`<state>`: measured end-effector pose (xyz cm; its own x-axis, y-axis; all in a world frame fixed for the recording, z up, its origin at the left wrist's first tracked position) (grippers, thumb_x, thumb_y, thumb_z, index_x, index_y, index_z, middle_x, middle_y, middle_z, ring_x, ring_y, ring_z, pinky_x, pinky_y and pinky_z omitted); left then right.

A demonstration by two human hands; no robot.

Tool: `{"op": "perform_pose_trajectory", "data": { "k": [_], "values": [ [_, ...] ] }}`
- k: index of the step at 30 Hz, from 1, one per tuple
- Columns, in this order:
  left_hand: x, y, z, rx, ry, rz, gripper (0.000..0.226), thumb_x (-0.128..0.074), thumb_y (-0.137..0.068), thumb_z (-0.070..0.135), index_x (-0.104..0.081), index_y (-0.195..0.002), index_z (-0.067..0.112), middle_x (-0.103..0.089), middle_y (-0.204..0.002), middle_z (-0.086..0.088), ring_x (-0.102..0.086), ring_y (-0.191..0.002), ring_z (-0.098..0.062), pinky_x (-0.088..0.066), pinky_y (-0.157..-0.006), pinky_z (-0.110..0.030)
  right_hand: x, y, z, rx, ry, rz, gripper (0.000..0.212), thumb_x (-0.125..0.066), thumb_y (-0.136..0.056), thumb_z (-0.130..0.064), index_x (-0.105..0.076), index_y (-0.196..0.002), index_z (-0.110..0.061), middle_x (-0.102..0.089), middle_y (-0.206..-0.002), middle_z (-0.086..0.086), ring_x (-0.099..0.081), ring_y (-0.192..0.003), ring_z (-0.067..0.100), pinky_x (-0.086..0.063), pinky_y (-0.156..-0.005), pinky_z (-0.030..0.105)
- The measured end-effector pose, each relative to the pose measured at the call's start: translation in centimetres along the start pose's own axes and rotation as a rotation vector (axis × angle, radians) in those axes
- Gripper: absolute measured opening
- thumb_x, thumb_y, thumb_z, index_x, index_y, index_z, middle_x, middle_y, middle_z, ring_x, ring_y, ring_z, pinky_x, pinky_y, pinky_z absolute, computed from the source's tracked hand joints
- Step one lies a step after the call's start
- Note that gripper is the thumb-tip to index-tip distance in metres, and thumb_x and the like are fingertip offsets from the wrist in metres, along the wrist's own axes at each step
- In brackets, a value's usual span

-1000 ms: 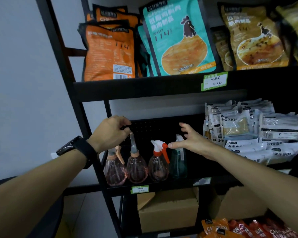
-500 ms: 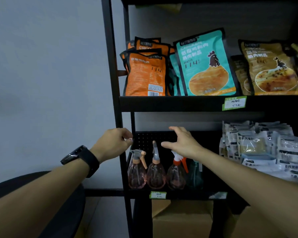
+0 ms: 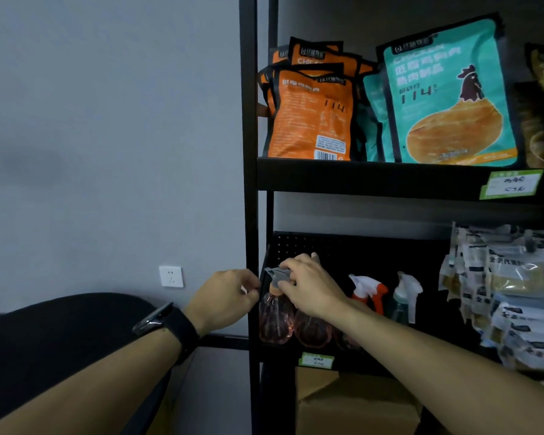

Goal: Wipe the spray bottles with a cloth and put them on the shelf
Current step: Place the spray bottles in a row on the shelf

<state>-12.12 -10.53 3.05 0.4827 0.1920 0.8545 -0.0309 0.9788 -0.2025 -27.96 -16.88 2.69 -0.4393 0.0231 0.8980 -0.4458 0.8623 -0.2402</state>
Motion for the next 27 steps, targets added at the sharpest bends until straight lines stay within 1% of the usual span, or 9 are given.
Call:
{"op": "perform_pose_trajectory", "data": {
  "k": [4, 7, 10, 13, 16, 19, 22, 25, 27],
  "values": [
    [-1.4, -0.4, -1.8, -0.004, 0.013, -0.026, 0.026, -0.056, -0.095, 0.022, -0.068, -0.119, 0.019, -0.07, -0.109, 0.01, -0.062, -0.091, -0.007, -0.044, -0.081, -0.015, -0.8, -0.6, 0.0, -0.066, 0.005, 0.008, 0.029, -0.05, -0.096, -0.025, -0.055, -0.124, -0.018, -0.054, -0.125, 0.007, -0.04, -0.129, 0.027, -0.03, -0.112, 0.042],
    [-2.1, -0.6, -2.9, 0.008, 0.021, -0.042, 0.025, -0.056, -0.096, 0.023, -0.067, -0.119, 0.021, -0.069, -0.11, 0.011, -0.063, -0.092, -0.007, -0.04, -0.079, -0.013, -1.1, -0.8, 0.1, -0.095, -0.029, 0.02, 0.027, -0.049, -0.098, -0.024, -0.054, -0.124, -0.018, -0.058, -0.123, 0.006, -0.041, -0.13, 0.028, -0.04, -0.099, 0.036],
    [-2.6, -0.7, -3.5, 0.022, 0.028, -0.057, 0.025, -0.056, -0.097, 0.024, -0.067, -0.12, 0.022, -0.069, -0.113, 0.01, -0.064, -0.096, -0.008, -0.043, -0.081, -0.015, -0.7, -0.7, -0.1, -0.109, -0.038, 0.022, 0.027, -0.047, -0.098, -0.019, -0.055, -0.123, -0.017, -0.061, -0.12, 0.009, -0.047, -0.125, 0.026, -0.032, -0.111, 0.038],
    [-2.8, -0.8, -3.7, 0.029, 0.025, -0.06, 0.026, -0.056, -0.096, 0.025, -0.067, -0.119, 0.023, -0.069, -0.111, 0.012, -0.064, -0.097, -0.008, -0.044, -0.082, -0.016, -0.1, -0.5, -0.3, -0.132, -0.07, 0.011, 0.03, -0.043, -0.098, -0.014, -0.055, -0.126, -0.016, -0.059, -0.123, 0.014, -0.056, -0.114, 0.025, -0.029, -0.113, 0.037],
    [-2.8, -0.9, -3.6, 0.027, 0.031, -0.048, 0.026, -0.056, -0.096, 0.025, -0.067, -0.119, 0.022, -0.067, -0.105, 0.014, -0.064, -0.095, -0.009, -0.043, -0.08, -0.015, -0.4, -1.1, 0.2, -0.146, -0.133, 0.001, 0.031, -0.041, -0.097, -0.011, -0.057, -0.122, -0.017, -0.069, -0.1, 0.01, -0.042, -0.13, 0.021, -0.028, -0.113, 0.034],
    [-2.7, -1.0, -3.5, 0.022, 0.042, -0.035, 0.026, -0.056, -0.096, 0.023, -0.067, -0.119, 0.021, -0.068, -0.104, 0.013, -0.063, -0.091, -0.009, -0.038, -0.073, -0.01, -1.0, -1.8, 0.8, -0.176, -0.169, -0.01, 0.028, -0.043, -0.095, -0.014, -0.057, -0.119, -0.02, -0.067, -0.082, 0.005, -0.022, -0.143, 0.021, -0.033, -0.105, 0.033],
    [-2.5, -1.1, -3.4, 0.019, 0.052, -0.032, 0.026, -0.056, -0.095, 0.022, -0.067, -0.119, 0.02, -0.068, -0.103, 0.013, -0.063, -0.091, -0.01, -0.039, -0.071, -0.009, -1.3, -2.2, 1.0, -0.204, -0.182, -0.027, 0.026, -0.044, -0.095, -0.017, -0.057, -0.118, -0.022, -0.072, -0.085, 0.007, -0.01, -0.146, 0.019, -0.034, -0.105, 0.033],
    [-2.3, -1.1, -3.3, 0.02, 0.059, -0.032, 0.026, -0.056, -0.095, 0.021, -0.067, -0.118, 0.019, -0.066, -0.1, 0.014, -0.063, -0.089, -0.009, -0.039, -0.074, -0.011, -1.4, -2.2, 1.0, -0.22, -0.175, -0.02, 0.026, -0.046, -0.095, -0.018, -0.058, -0.118, -0.022, -0.072, -0.096, 0.005, -0.013, -0.147, 0.02, -0.04, -0.097, 0.032],
    [-2.2, -1.0, -3.4, 0.018, 0.055, -0.032, 0.025, -0.056, -0.096, 0.022, -0.067, -0.118, 0.02, -0.065, -0.1, 0.015, -0.061, -0.088, -0.008, -0.039, -0.072, -0.011, -1.2, -2.1, 0.7, -0.213, -0.156, -0.003, 0.028, -0.047, -0.094, -0.018, -0.059, -0.119, -0.022, -0.071, -0.098, 0.005, -0.02, -0.144, 0.021, -0.04, -0.097, 0.033]
  ]
}}
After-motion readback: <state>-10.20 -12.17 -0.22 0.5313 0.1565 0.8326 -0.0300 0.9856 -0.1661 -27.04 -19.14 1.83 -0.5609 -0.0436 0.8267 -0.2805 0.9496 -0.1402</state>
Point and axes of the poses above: each hand's wrist, its own y-axis away from the middle knuckle, its own x-axis out of the back of the hand, z = x × y, the point moved 2 cm from there along -y, towards the middle knuckle
